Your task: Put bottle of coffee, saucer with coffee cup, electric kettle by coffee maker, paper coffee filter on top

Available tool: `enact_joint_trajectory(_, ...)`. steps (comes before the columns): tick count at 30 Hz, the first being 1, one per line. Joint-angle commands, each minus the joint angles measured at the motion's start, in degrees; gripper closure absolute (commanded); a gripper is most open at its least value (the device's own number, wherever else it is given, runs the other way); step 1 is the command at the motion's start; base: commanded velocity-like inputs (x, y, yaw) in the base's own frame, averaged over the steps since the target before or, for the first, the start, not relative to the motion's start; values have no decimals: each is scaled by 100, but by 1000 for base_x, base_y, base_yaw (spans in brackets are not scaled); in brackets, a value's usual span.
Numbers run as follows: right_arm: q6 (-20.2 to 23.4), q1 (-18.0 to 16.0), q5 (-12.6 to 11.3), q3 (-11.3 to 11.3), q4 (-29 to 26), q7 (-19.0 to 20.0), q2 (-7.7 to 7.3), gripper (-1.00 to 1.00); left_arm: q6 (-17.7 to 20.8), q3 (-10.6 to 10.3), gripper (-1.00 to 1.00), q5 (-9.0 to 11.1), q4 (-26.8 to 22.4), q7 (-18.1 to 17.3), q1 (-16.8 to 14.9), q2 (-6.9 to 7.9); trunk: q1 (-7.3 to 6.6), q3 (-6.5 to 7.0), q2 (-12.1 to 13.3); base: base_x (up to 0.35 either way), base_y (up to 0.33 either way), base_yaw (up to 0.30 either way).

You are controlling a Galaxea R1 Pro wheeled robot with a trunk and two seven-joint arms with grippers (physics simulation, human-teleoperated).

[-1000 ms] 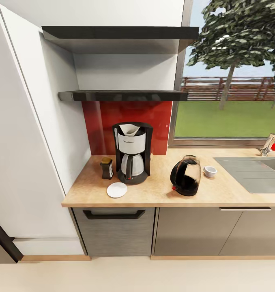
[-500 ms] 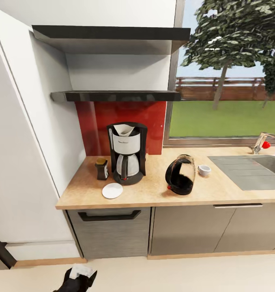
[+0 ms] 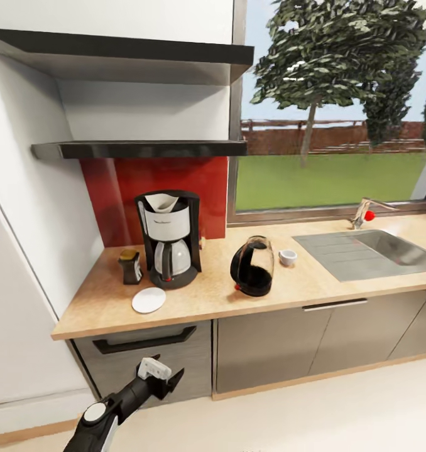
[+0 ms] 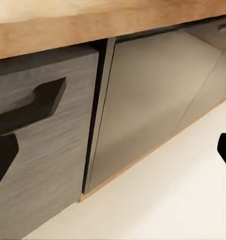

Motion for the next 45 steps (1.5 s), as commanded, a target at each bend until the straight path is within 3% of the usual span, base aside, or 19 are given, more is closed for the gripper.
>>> enact_joint_trajectory(1, -23, -7, -60, 46, 8, 20, -2, -100, 46, 29, -100, -61, -109, -46, -6, -29, 4, -14, -13, 0, 0, -274)
enact_joint_trajectory(6, -23, -7, -60, -17, 3, 20, -2, -100, 257, -48, -100, -60, -824, -61, -20, -225, 4, -14, -13, 0, 0, -274)
enact_joint_trajectory(13, -23, -7, -60, -278, -3, 19, -2, -100, 806, -204, -100, -57, -1225, -65, -181, -292, 4, -14, -13, 0, 0, -258)
enact_joint_trajectory(16, -23, -7, -60, -304, -5, 20, -2, -100, 910, -215, -100, -53, -1251, -66, -290, -292, 4, -14, -13, 0, 0, -91)
enact_joint_trajectory(21, -23, -7, -54, -312, -7, 20, 0, -100, 1071, -212, -100, 126, -1255, -59, -579, -266, 4, -14, -13, 0, 0, -13)
enact_joint_trajectory(25, -23, -7, -36, -272, -9, 33, 1, -100, 1454, -211, -100, 235, -1240, -61, -876, -242, 4, -14, -13, 0, 0, -3)
enact_joint_trajectory(33, -23, -7, -39, -269, -15, 38, -1, -100, 1710, -220, -100, 253, -1173, -28, -1427, -257, 4, -14, -13, 0, 0, 0)
enact_joint_trajectory(45, -23, -7, -49, -298, -7, 30, -2, -100, 1699, -247, -100, 211, -1167, 8, -1416, -271, 4, -14, -13, 0, 0, -9)
